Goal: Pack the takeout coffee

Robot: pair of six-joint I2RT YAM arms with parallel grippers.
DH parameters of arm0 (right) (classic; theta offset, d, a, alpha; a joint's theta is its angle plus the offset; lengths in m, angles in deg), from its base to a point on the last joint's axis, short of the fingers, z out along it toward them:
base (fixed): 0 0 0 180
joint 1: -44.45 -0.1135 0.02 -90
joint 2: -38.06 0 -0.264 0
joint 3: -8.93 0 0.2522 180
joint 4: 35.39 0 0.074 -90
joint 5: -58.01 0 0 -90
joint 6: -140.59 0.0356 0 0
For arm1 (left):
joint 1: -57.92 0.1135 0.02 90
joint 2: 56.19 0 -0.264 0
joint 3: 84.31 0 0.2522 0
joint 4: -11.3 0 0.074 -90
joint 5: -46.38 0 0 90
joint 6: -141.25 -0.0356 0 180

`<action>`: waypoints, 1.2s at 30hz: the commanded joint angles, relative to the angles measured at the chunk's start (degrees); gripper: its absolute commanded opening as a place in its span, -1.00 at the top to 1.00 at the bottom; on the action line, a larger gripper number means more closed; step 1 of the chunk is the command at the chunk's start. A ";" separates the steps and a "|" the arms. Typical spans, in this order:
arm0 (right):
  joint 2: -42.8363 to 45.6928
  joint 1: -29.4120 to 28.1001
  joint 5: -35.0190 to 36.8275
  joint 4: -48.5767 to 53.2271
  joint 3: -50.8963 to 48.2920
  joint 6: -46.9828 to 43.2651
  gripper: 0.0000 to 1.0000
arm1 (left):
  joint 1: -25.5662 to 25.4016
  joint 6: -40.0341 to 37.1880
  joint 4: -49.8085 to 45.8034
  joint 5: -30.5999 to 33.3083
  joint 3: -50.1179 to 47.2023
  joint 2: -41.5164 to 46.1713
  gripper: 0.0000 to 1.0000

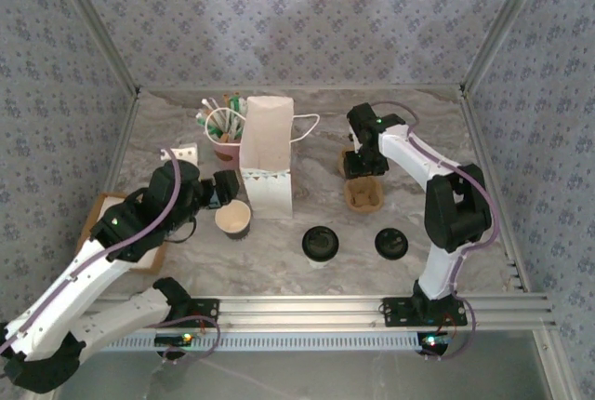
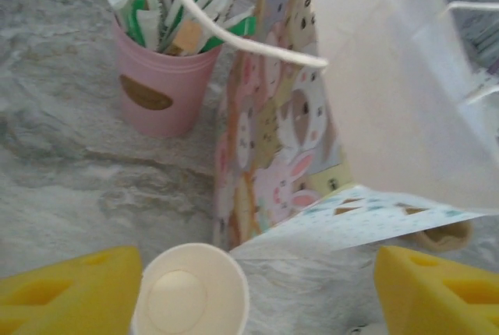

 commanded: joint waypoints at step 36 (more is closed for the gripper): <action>-6.14 1.10 1.50 0.46 3.84 -1.00 0.10 | 12.41 0.97 5.27 -11.42 -9.39 -7.06 -0.20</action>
